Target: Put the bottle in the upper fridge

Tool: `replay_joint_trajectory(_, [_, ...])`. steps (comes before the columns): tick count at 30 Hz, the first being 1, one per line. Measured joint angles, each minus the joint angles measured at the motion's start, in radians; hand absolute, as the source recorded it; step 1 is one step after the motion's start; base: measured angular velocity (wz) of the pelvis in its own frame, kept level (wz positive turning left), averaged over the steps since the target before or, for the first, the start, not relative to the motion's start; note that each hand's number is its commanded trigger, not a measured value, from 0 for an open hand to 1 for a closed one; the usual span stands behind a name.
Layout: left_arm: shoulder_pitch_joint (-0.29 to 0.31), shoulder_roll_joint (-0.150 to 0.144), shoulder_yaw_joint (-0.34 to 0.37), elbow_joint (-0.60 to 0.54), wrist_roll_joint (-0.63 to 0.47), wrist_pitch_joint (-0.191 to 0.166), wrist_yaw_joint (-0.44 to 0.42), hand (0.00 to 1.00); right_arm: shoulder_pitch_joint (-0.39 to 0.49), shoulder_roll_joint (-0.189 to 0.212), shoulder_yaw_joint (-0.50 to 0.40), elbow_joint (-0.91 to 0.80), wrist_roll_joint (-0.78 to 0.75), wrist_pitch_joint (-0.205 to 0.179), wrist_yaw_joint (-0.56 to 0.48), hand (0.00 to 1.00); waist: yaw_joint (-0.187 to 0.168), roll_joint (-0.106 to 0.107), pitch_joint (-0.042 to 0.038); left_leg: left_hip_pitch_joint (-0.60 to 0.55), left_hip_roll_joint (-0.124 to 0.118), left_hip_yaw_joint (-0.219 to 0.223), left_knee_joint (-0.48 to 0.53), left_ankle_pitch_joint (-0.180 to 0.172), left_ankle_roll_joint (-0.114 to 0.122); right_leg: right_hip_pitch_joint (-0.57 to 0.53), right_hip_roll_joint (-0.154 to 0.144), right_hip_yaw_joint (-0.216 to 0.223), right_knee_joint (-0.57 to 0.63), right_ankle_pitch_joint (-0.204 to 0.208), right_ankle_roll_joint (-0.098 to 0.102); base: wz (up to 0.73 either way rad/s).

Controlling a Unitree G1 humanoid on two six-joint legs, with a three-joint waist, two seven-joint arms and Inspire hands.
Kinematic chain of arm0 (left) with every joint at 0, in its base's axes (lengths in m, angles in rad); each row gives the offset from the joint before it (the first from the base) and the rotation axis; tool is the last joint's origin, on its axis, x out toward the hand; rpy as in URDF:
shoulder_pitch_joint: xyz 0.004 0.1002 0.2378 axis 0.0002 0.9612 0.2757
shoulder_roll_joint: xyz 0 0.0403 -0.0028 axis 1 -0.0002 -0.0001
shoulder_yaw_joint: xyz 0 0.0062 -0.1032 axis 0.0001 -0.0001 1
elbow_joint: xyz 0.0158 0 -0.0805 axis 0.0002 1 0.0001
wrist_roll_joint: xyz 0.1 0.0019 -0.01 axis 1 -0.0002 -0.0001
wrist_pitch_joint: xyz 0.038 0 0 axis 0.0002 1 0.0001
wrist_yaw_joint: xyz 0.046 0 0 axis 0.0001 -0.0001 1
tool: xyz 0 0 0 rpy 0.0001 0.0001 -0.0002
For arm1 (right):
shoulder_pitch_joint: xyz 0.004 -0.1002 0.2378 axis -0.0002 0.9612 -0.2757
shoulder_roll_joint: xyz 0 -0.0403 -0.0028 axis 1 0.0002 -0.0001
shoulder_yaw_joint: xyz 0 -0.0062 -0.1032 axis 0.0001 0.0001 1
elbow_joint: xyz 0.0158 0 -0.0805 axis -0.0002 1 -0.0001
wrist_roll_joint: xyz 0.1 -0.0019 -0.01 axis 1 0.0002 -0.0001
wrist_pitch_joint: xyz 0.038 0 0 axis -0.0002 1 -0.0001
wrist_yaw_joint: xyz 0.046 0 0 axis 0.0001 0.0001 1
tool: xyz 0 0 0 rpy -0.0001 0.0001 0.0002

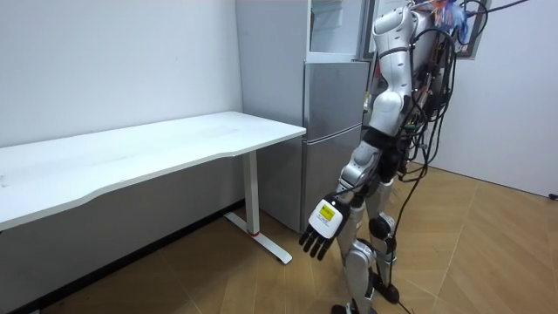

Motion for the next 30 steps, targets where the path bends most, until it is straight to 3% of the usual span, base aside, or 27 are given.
replay_joint_trajectory(5, [0.004, -0.023, -0.001, 0.024, -0.001, 0.013, 0.0, 0.0, 0.008, 0.021, 0.026, 0.149, 0.091, 0.036, 0.093, 0.0, -0.004, 0.007, 0.0023, 0.012, -0.001, 0.006, 0.001, -0.003, 0.0, 0.011, -0.002, 0.0, 0.002, -0.007, 0.002, -0.01])
replay_joint_trajectory(9, [0.004, -0.034, -0.001, 0.035, 0.002, 0.025, -0.002, 0.0, 0.003, 0.032, 0.033, 0.239, 0.111, 0.067, 0.208, 0.0, -0.004, 0.016, -0.0025, 0.017, -0.001, 0.005, 0.001, -0.005, 0.001, 0.017, -0.002, 0.001, 0.004, -0.007, 0.002, 0.0])
replay_joint_trajectory(14, [0.0, -0.04, 0.0, 0.054, -0.001, 0.045, -0.019, 0.0, -0.026, 0.031, 0.068, 0.367, 0.097, 0.129, 0.404, 0.0, 0.001, 0.023, -0.0021, 0.02, 0.0, -0.004, -0.004, -0.009, 0.0, 0.025, 0.0, 0.0, 0.002, -0.007, 0.002, 0.04])
replay_joint_trajectory(20, [-0.021, -0.045, -0.011, 0.103, -0.002, 0.084, -0.029, 0.0, -0.061, 0.035, 0.118, 0.419, 0.134, 0.2, 0.553, 0.0, 0.009, 0.023, -0.0017, 0.018, 0.0, -0.011, 0.004, -0.01, 0.001, 0.026, -0.001, -0.006, 0.002, -0.007, 0.002, 0.0])
replay_joint_trajectory(30, [-0.051, -0.054, -0.029, 0.109, -0.006, 0.095, -0.029, 0.0, -0.107, 0.033, 0.115, 0.431, 0.176, 0.229, 0.615, 0.0, 0.005, 0.02, -0.0024, 0.008, 0.001, -0.018, 0.016, -0.017, 0.002, 0.019, 0.0, -0.008, 0.001, -0.007, 0.002, 0.01])
